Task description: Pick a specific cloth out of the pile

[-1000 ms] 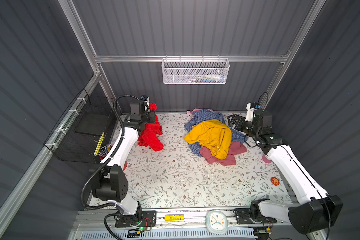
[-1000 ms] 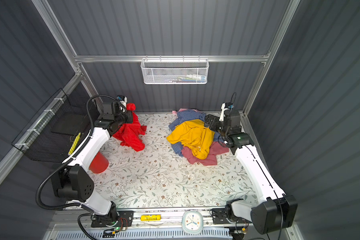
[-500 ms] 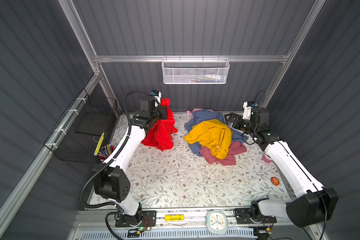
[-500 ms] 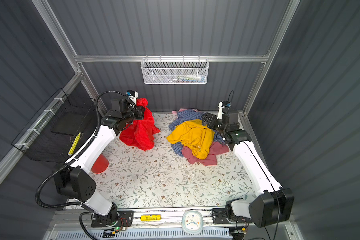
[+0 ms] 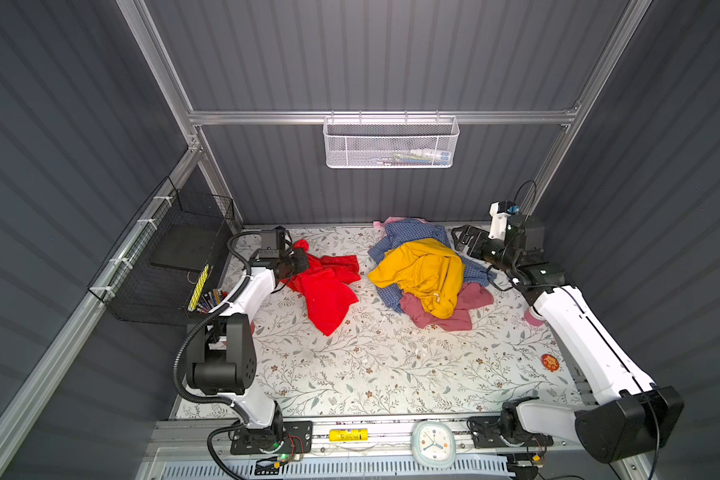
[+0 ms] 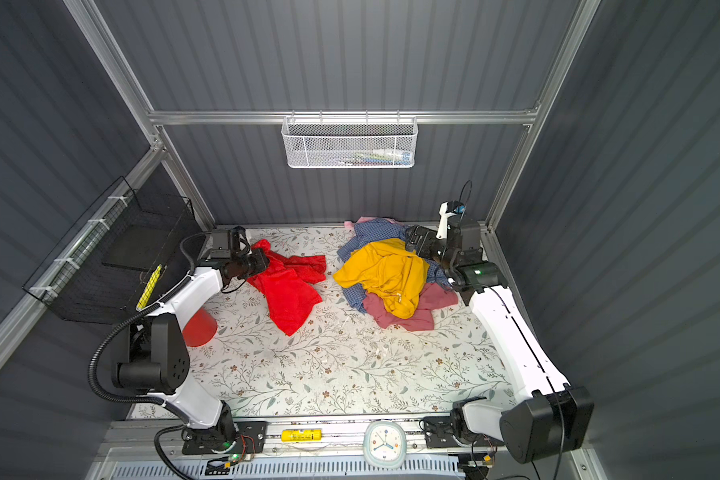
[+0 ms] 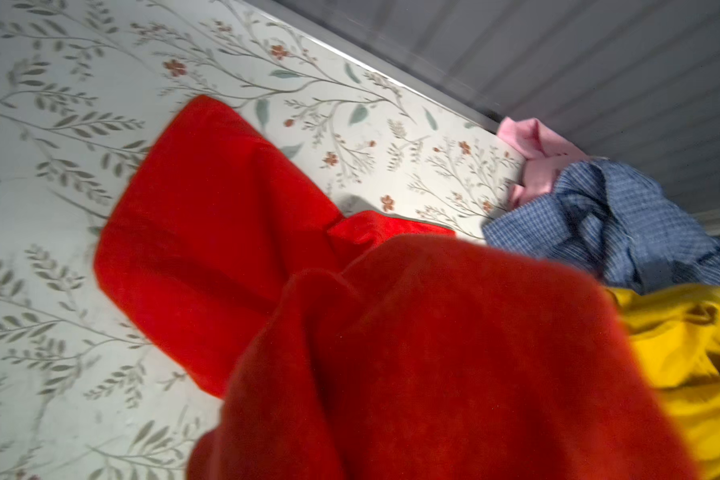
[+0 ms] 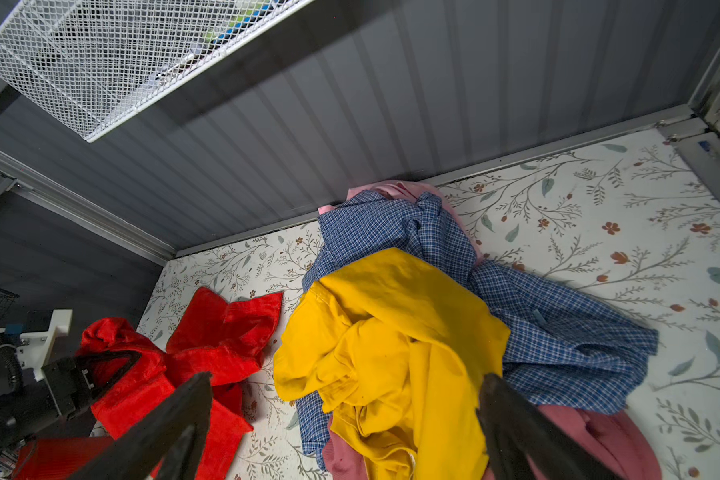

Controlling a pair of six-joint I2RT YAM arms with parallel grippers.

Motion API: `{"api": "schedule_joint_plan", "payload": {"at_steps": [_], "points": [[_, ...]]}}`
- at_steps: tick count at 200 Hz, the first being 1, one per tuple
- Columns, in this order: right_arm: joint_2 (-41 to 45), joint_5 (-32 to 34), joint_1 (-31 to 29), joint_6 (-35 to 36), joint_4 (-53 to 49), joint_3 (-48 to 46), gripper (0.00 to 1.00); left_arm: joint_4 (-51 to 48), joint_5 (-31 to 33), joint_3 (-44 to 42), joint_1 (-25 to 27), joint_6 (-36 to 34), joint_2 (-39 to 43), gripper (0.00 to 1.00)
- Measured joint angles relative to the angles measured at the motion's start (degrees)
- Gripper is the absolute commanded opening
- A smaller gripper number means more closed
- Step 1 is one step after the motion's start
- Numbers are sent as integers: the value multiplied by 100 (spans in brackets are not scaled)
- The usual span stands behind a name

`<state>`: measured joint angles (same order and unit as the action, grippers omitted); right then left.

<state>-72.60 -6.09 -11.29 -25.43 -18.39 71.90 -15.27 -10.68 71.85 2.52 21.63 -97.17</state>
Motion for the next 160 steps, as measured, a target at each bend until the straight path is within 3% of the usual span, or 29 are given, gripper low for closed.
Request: {"api": "schedule_joint_plan", "payload": {"at_steps": [35, 106, 134, 160], "points": [[2, 0, 0, 0, -11, 0, 99, -164, -28, 715, -114, -175, -782, 0], [13, -13, 0, -4, -11, -22, 99, -407, 1128, 2319, -87, -841, -1615, 0], [9, -48, 0, -9, -9, -22, 99, -404, 1633, 2389, 116, -1246, -1934, 0], [-13, -140, 0, -15, -9, -22, 99, -404, 2205, 2389, 671, -1705, -2262, 0]]}}
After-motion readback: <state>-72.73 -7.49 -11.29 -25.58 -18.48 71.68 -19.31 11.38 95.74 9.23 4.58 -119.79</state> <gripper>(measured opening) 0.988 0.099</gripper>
